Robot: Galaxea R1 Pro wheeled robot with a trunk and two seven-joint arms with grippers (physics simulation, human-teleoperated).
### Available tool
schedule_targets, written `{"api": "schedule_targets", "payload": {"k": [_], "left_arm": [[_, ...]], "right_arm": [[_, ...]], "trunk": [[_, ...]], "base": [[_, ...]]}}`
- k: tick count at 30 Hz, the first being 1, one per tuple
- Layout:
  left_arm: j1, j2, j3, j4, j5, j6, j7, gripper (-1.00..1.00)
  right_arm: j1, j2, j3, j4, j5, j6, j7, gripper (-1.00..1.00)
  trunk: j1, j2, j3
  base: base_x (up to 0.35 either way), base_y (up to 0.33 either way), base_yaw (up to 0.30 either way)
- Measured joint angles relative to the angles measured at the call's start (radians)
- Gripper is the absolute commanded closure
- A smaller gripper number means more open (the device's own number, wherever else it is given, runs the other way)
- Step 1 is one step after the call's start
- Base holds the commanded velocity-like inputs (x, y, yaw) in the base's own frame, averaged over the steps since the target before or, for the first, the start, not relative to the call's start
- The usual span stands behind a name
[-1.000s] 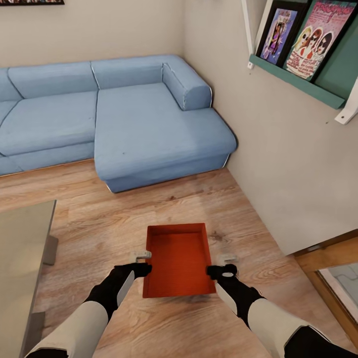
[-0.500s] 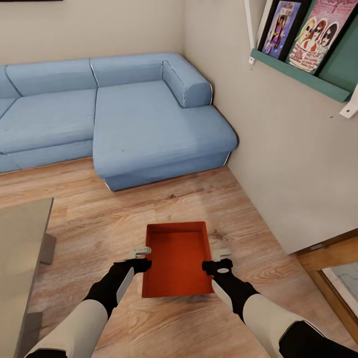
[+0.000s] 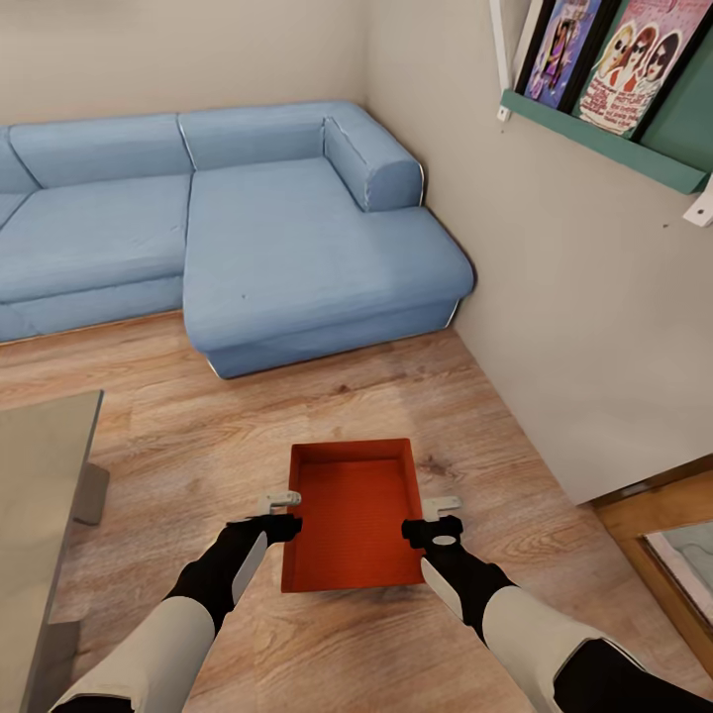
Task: Move the two storage containers from the living room to the garage. In the garage, place one container on the floor and stack the other container on top of it (either order is fine).
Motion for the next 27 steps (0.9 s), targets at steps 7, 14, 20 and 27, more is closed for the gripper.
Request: {"api": "schedule_targets", "payload": {"k": [7, 14, 20, 27], "left_arm": [[0.000, 0.000, -0.001, 0.000, -0.001, 0.001, -0.001, -1.00], [0.000, 0.000, -0.001, 0.000, -0.001, 0.000, -0.001, -1.00], [0.000, 0.000, -0.001, 0.000, -0.002, 0.000, -0.001, -1.00], [0.000, 0.000, -0.001, 0.000, -0.003, -0.001, 0.002, -1.00]], "right_arm": [[0.000, -0.001, 0.001, 0.000, 0.000, 0.000, 0.000, -1.00], [0.000, -0.003, 0.000, 0.000, 0.000, 0.000, 0.000, -1.00], [0.000, -0.004, -0.001, 0.000, -0.001, 0.000, 0.000, -1.00], [0.000, -0.006, -0.001, 0.000, -0.001, 0.000, 0.000, -1.00]], "trunk": [[0.027, -0.049, -0.022], [0.054, -0.098, -0.044], [0.077, -0.140, -0.063], [0.088, -0.161, -0.072]], "base": [[0.000, 0.000, 0.000], [0.000, 0.000, 0.000], [0.000, 0.000, 0.000], [0.000, 0.000, 0.000]]}}
